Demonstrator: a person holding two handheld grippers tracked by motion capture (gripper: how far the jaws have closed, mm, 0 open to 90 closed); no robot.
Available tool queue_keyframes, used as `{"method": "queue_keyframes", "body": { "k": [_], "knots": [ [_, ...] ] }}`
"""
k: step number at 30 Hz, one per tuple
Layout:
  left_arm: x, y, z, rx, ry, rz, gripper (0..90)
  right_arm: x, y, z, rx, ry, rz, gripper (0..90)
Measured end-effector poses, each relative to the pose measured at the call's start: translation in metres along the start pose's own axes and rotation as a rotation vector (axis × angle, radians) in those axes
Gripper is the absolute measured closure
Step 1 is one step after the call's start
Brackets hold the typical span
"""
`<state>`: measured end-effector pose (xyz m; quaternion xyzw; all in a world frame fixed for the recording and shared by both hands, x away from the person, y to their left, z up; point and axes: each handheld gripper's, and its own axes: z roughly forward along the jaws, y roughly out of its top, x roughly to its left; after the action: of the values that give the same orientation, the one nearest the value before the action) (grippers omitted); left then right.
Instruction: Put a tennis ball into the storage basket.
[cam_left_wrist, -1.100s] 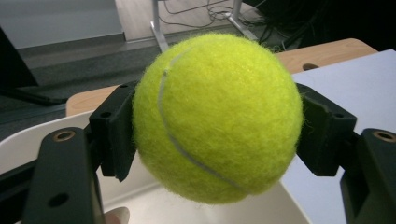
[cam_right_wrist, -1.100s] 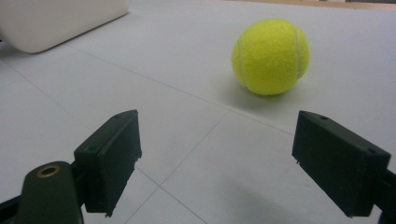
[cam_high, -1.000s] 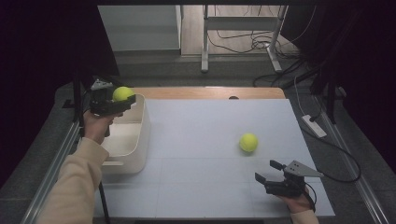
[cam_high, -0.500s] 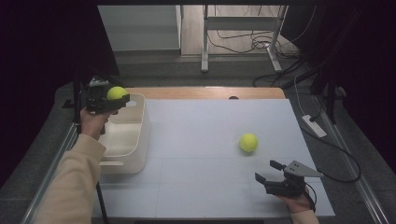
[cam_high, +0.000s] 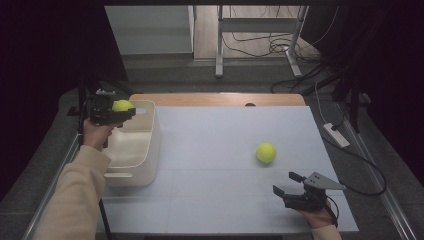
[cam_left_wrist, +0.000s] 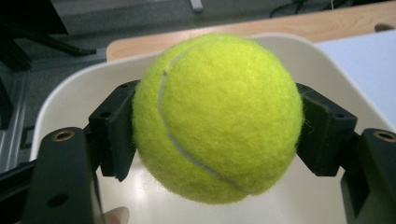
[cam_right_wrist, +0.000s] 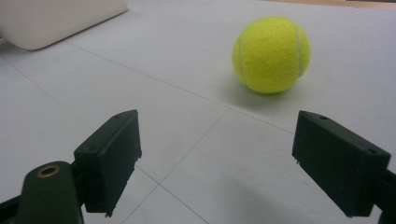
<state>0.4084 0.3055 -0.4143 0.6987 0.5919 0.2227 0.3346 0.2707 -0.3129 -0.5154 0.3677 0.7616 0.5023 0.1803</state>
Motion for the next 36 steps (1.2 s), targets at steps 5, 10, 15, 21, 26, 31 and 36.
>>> {"method": "queue_keyframes", "body": {
  "k": [5,10,15,21,26,31,36],
  "knots": [
    [0.000,-0.002,0.001,0.008,0.002,0.008,25.9,0.000,0.000,0.000,0.003,-0.002,-0.003,15.4],
    [-0.002,-0.001,0.000,0.001,0.020,0.018,25.9,-0.001,-0.001,0.000,0.002,0.000,-0.001,15.3],
    [-0.003,-0.001,0.000,0.007,0.031,0.015,25.2,-0.001,0.000,-0.001,-0.001,0.001,-0.001,15.4],
    [-0.007,0.002,-0.010,-0.054,0.027,-0.001,14.9,0.001,0.000,-0.001,0.000,0.002,-0.004,15.4],
    [-0.015,0.002,-0.018,-0.075,-0.049,0.021,5.5,0.000,0.000,-0.001,-0.002,0.002,-0.006,15.3],
    [-0.021,0.000,-0.021,-0.075,-0.099,0.046,4.1,0.001,0.000,-0.001,-0.002,0.003,-0.007,15.3],
    [-0.028,-0.002,-0.028,-0.106,-0.154,0.064,3.8,-0.001,0.000,-0.001,-0.006,0.003,0.002,15.3]
  ]
}}
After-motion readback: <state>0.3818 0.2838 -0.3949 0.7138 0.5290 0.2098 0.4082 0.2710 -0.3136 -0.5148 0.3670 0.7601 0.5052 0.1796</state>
